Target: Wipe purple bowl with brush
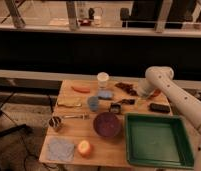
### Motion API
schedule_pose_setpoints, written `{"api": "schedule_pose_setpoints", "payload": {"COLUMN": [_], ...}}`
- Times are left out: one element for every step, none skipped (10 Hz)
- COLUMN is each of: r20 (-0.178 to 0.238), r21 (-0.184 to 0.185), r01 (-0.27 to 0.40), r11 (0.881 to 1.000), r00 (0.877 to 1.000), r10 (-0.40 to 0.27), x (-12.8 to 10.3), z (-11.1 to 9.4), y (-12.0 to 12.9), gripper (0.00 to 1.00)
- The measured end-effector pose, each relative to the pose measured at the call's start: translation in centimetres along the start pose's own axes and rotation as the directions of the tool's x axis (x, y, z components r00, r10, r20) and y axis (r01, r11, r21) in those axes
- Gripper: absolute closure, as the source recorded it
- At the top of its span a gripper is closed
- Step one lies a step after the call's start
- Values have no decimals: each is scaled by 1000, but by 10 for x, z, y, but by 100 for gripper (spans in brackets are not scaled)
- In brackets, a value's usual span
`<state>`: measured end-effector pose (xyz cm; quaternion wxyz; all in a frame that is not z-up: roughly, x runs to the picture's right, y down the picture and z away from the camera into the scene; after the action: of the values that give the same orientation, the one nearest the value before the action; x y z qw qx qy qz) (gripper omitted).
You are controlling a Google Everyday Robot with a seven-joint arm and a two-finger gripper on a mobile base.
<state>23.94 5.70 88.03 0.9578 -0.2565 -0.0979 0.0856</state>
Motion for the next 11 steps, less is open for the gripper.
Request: {"api": "schedule_pose_setpoints", "payload": {"r20": [-5,-9,-13,-17,-20,-22,-26,-29,-33,-38,-44], "r21": [1,0,-1,-8,-11,-18,-23,-25,-30,-33,-37], "r01": [-9,-16,-22,-28,-35,-47,-57,-62,-69,-78,-86], "r11": [1000,1000,1000,1000,999,999,998,998,997,996,996], "r00": [1000,1000,1000,999,999,999,998,998,997,996,996], "r10": [9,16,21,28,35,47,56,61,68,77,84], "x": [5,9,12,16,19,24,29,32,36,41,45], "z": [3,4,7,11,15,21,26,27,30,34,37], "y": [-4,-6,-7,-8,-8,-10,-11,-12,-12,-13,-14], "gripper": [20,20,20,20,20,20,20,20,20,20,20]}}
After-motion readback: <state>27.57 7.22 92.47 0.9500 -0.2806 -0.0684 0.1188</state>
